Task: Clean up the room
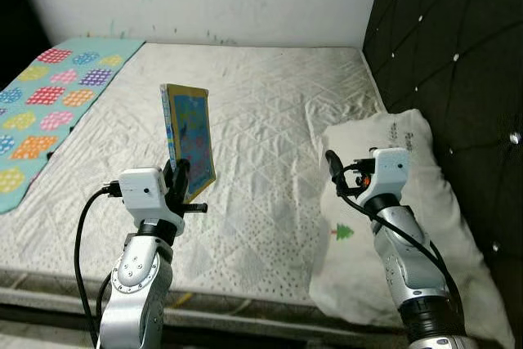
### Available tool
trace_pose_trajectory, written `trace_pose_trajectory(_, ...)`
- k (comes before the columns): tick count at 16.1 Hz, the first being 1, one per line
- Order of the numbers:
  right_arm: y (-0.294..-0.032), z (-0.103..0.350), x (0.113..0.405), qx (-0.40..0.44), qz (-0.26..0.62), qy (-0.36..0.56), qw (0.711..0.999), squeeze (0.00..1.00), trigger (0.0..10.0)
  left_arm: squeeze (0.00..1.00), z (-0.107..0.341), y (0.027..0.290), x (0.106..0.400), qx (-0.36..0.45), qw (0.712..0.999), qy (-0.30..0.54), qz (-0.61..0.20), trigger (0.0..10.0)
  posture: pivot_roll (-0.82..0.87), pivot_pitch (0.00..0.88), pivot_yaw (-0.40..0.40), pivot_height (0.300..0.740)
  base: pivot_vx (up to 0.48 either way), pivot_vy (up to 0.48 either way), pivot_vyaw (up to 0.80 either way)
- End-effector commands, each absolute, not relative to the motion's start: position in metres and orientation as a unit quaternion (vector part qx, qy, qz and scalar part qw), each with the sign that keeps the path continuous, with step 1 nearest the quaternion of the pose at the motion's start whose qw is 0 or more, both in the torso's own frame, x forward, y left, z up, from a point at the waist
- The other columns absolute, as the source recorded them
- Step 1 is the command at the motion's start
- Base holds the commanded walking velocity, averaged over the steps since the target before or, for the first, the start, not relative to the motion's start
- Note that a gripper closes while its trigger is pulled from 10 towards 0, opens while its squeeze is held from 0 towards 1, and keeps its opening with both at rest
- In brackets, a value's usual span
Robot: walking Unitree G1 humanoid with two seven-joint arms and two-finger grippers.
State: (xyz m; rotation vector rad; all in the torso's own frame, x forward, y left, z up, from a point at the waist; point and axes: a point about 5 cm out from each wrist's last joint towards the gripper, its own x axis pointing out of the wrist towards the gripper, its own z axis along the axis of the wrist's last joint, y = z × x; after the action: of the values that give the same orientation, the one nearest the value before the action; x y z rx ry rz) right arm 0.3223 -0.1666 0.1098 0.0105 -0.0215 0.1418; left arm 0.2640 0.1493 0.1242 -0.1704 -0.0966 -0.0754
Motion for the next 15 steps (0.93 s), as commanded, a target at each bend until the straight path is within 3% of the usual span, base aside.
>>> trace_pose_trajectory(1, -0.1637, 0.1105, 0.3234, 0.003, 0.078, -0.013, 0.997, 0.00, 10.0, 0.00, 0.1314, 0.1505, 0.2654, -0.080, 0.994, -0.070, -0.036, 10.0, -0.15, 0.000, 0.051, 0.645, 0.000, 0.000, 0.00)
trace_pose_trajectory(13, -0.1662, 0.1123, 0.3256, -0.001, 0.079, -0.015, 0.997, 0.00, 10.0, 0.00, 0.1286, 0.1491, 0.2641, -0.090, 0.993, -0.066, -0.038, 10.0, -0.16, 0.000, 0.045, 0.645, 0.000, 0.000, 0.00)
trace_pose_trajectory(15, -0.1645, 0.1127, 0.3261, -0.001, 0.082, -0.016, 0.996, 0.00, 10.0, 0.00, 0.1295, 0.1484, 0.2645, -0.093, 0.992, -0.069, -0.041, 10.0, -0.16, 0.000, 0.043, 0.623, 0.000, 0.000, 0.00)
